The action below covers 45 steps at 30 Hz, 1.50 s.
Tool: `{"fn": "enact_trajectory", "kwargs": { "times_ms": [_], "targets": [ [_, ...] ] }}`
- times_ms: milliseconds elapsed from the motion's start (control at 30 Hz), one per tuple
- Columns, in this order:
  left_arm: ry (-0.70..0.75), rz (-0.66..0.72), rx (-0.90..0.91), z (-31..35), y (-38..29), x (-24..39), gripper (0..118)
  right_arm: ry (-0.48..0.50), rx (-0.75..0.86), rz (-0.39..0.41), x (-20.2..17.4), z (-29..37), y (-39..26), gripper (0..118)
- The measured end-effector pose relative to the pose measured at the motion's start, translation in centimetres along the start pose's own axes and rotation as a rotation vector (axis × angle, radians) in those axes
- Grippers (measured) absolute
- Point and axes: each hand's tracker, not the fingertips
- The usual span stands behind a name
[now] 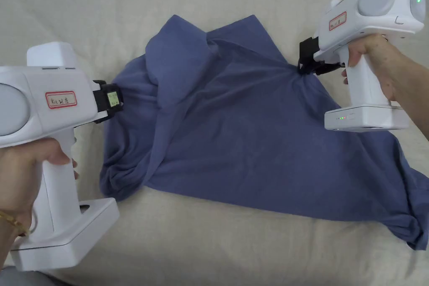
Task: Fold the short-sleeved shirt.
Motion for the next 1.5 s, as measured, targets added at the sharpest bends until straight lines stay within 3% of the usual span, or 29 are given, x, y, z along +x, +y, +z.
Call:
{"fn": "enact_trajectory", "kwargs": {
  "times_ms": [200, 367, 733, 1033, 1300, 1400, 1500],
  "targets": [
    [-0.001, 0.023, -0.002, 0.4, 0.4, -0.2, 0, 0.067, 0.107, -0.031, 0.5, 7.0, -0.9, 6],
    [-0.040, 0.118, 0.015, 1.8, 1.4, -0.9, 0, 0.116, 0.255, -0.050, 1.7, 14.7, -2.3, 6],
    [-0.129, 0.142, 0.247, 12.0, 6.1, 0.0, 0, 0.032, 0.549, -0.096, 6.3, 33.4, -8.0, 6],
    [-0.142, 0.106, 0.521, 23.7, 12.7, 1.4, 0, -0.004, 0.797, -0.196, 6.7, 45.7, -10.4, 6],
    [-0.052, 0.033, 0.669, 31.2, 21.6, 5.5, 0, -0.046, 0.883, -0.197, 4.4, 50.7, -4.9, 6],
    [-0.015, 0.084, 0.663, 30.9, 25.5, 6.1, 0, -0.091, 0.885, -0.185, 3.2, 50.4, -1.7, 6],
    [0.091, 0.031, 0.660, 28.8, 27.8, 7.3, 0, -0.141, 0.891, -0.174, 2.0, 49.1, 1.7, 6]
  ]
}}
